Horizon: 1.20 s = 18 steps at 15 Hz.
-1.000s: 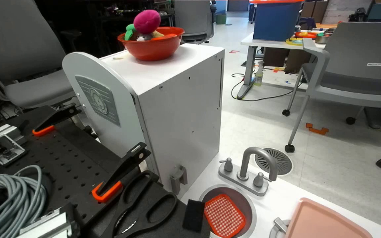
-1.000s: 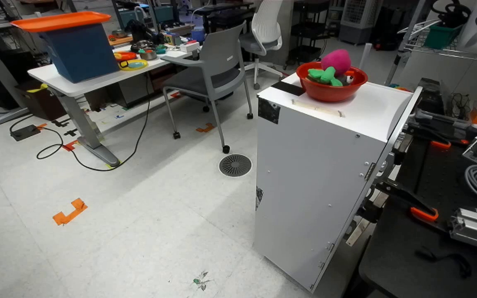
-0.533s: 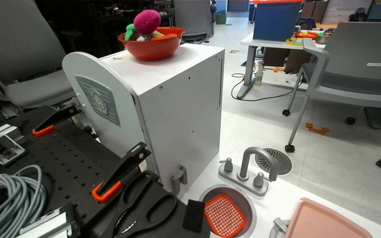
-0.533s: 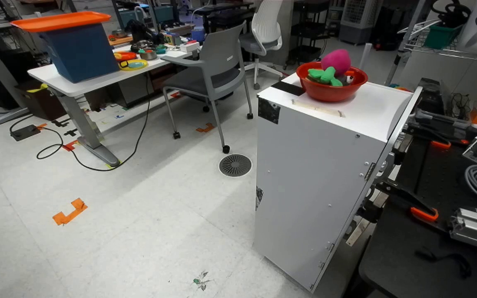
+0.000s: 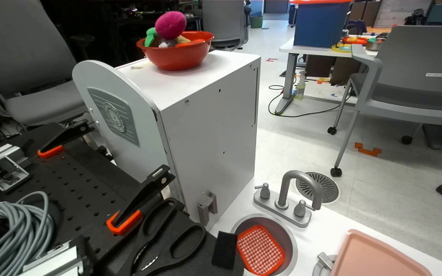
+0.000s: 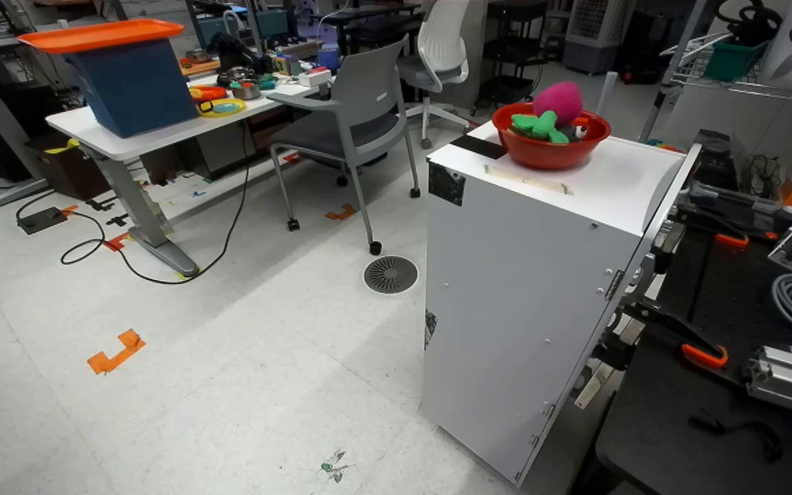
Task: Put the purple fluffy object in the sink.
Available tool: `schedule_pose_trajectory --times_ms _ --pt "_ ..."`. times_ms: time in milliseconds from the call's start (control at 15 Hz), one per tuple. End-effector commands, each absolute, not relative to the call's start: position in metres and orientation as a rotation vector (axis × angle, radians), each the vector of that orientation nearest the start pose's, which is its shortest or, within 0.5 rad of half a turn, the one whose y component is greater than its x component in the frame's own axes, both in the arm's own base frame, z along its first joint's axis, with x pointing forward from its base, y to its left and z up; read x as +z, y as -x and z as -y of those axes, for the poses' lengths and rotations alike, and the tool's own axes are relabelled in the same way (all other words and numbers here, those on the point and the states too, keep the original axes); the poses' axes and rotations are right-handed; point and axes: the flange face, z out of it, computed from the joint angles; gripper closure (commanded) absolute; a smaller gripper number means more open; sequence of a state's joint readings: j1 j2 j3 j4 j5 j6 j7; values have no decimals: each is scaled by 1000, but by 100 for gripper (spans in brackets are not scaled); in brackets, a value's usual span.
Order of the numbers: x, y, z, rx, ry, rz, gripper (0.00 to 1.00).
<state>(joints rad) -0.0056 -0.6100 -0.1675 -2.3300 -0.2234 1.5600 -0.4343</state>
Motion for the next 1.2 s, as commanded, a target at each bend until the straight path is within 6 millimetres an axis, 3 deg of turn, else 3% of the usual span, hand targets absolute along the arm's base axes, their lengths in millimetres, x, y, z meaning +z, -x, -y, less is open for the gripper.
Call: schedule_pose_trajectory --times_ms 0,333,600,1133 --pt "546 -329 92 269 3160 540 0" --pt "549 -326 94 219 3169 526 0" --pt "551 -332 95 80 3192 533 0" --pt "542 -336 93 -37 3166 714 0"
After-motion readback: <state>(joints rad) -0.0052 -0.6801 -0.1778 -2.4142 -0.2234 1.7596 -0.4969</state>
